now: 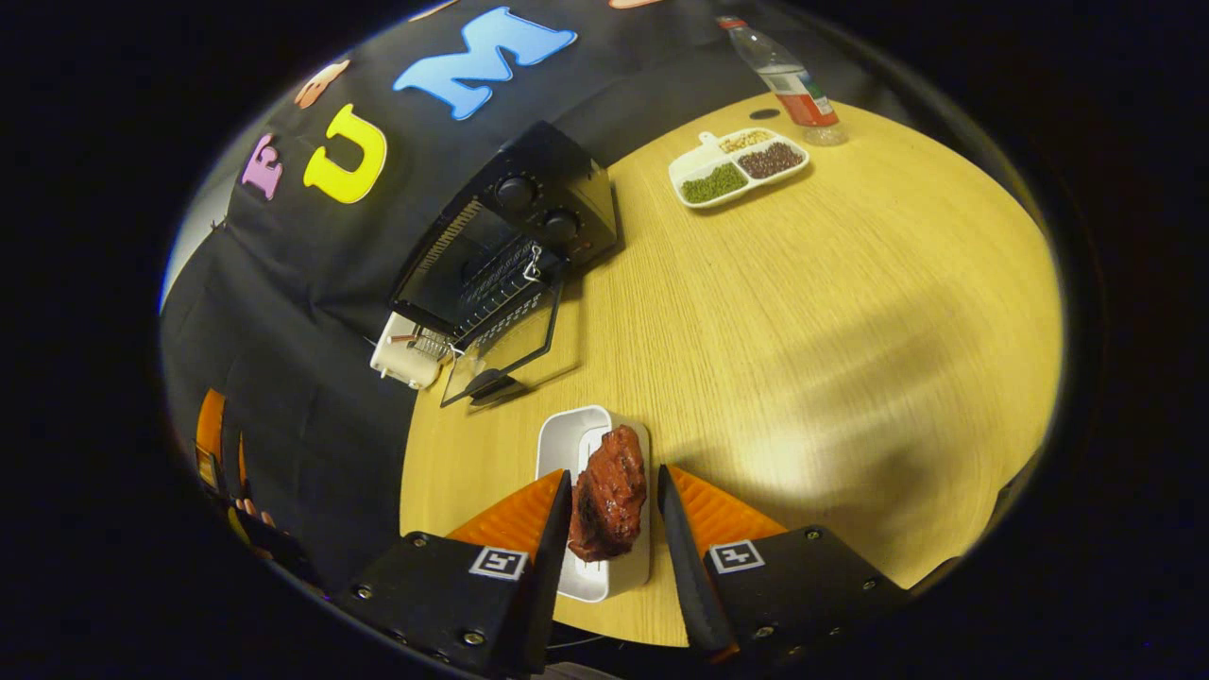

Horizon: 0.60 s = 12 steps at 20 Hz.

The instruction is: Open the electric oven with the left hand, put the food in, and close the electric oven.

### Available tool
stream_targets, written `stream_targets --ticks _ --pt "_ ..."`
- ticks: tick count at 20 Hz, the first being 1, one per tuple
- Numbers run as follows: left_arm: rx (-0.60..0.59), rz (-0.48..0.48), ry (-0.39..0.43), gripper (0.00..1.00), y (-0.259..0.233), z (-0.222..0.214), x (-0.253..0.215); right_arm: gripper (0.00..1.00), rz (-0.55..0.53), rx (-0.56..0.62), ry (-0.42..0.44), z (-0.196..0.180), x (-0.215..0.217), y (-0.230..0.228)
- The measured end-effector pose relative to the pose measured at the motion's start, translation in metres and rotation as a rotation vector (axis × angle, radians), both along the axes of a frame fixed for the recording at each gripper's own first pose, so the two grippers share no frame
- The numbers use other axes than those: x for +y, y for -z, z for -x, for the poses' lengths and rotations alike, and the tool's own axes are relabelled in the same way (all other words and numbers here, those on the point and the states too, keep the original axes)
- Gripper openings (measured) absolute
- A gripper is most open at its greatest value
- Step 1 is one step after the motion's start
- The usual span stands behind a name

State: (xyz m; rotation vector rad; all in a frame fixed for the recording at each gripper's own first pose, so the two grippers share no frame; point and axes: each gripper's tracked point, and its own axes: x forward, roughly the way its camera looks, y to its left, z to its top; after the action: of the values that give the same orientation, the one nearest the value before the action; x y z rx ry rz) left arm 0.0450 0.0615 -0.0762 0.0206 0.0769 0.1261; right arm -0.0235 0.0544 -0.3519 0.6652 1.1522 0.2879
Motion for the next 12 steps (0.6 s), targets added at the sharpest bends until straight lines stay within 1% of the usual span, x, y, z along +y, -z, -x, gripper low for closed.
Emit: stream_targets --ticks 1,2,3,4,5,6,9,12 --pt "0.002 -0.001 -0.002 0.97 0.001 -0.001 0.002 0.55 -0.009 0.004 0.039 -0.005 0.002 -0.001" --pt "0.004 0.000 -0.004 0.97 0.002 -0.002 0.003 0.30 -0.040 0.006 0.030 -0.003 0.003 -0.006" --pt "0.004 -0.001 -0.006 0.97 0.004 -0.002 0.004 0.30 -0.065 -0.006 0.049 -0.002 0.000 -0.016" --pt "0.006 0.001 -0.006 0.97 0.004 -0.003 0.005 0.16 -0.079 -0.014 0.078 -0.012 0.009 -0.012" --pt "0.009 0.000 -0.004 0.97 0.006 -0.004 0.005 0.14 -0.075 -0.018 0.075 -0.012 0.006 -0.016" --pt "0.009 -0.002 -0.006 1.00 0.005 -0.005 0.007 0.11 -0.069 -0.028 0.072 -0.014 0.007 -0.017" --pt "0.008 0.007 -0.003 1.00 0.009 -0.008 0.009 0.11 -0.063 -0.030 0.074 -0.018 0.008 -0.028" --pt "0.011 0.013 0.000 1.00 0.012 -0.014 0.013 0.11 -0.096 -0.075 0.108 -0.036 0.017 -0.053"
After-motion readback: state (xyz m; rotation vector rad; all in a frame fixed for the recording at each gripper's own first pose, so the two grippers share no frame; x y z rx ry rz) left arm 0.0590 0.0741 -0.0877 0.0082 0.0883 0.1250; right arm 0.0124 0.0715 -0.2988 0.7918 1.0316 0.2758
